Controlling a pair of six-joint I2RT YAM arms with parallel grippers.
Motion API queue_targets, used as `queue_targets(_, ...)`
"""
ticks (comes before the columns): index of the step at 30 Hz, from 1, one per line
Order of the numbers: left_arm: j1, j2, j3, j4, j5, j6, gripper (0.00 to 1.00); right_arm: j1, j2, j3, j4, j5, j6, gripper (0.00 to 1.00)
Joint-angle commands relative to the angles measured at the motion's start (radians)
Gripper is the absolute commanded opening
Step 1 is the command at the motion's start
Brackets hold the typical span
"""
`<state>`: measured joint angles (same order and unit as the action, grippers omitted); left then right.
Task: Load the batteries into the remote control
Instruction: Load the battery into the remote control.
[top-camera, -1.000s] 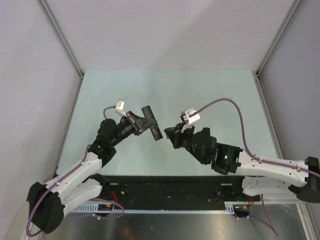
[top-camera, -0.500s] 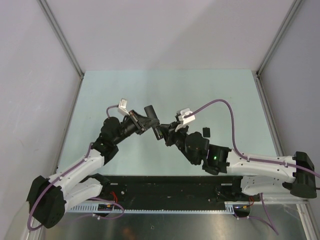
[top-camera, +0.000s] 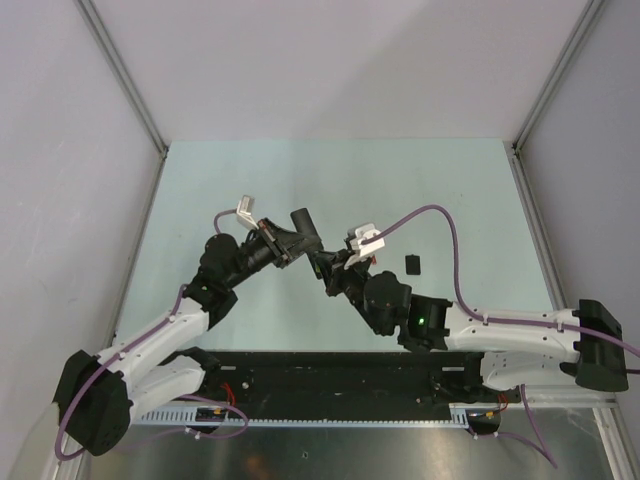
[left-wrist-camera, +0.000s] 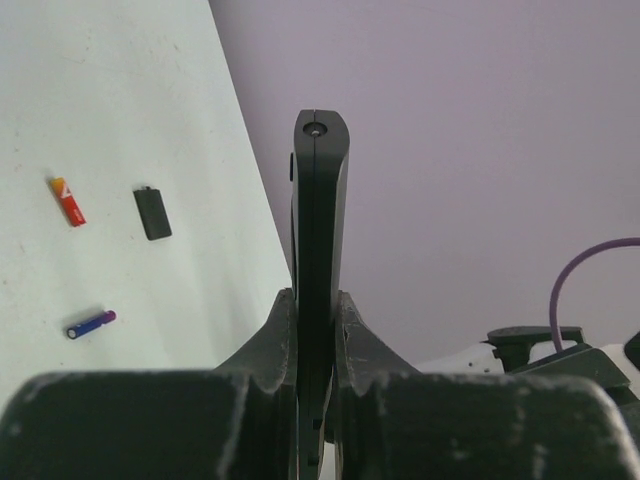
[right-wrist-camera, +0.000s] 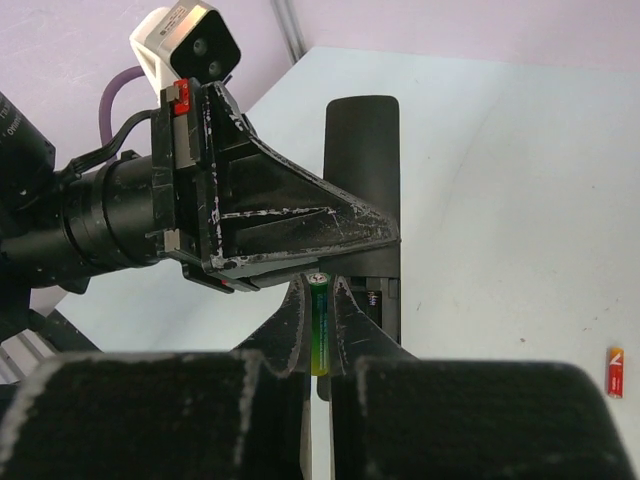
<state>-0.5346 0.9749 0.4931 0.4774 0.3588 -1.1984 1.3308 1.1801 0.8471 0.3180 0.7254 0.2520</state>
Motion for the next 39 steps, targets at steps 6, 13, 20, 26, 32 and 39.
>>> queue_targets(6, -0.008, -0.004, 0.044, 0.081, 0.057, -0.064, 0.0, 0.019, 0.013, -0.013, 0.104, 0.075, -0.054, 0.0)
queue_targets(13, -0.007, 0.008, 0.038, 0.113, 0.092, -0.079, 0.0, 0.021, -0.014, -0.033, 0.124, 0.082, -0.094, 0.0)
queue_targets(20, -0.01, 0.01, 0.028, 0.136, 0.104, -0.095, 0.0, 0.025, -0.007, -0.042, 0.127, 0.072, -0.099, 0.0)
queue_targets(26, -0.01, 0.013, 0.03, 0.159, 0.12, -0.107, 0.0, 0.03, -0.013, -0.055, 0.127, 0.08, -0.1, 0.0)
queue_targets(32, -0.011, 0.016, 0.033, 0.176, 0.137, -0.109, 0.0, 0.03, -0.023, -0.065, 0.128, 0.083, -0.099, 0.0)
queue_targets(39, -0.013, 0.018, 0.028, 0.191, 0.138, -0.113, 0.0, 0.034, -0.028, -0.066, 0.101, 0.045, -0.106, 0.0)
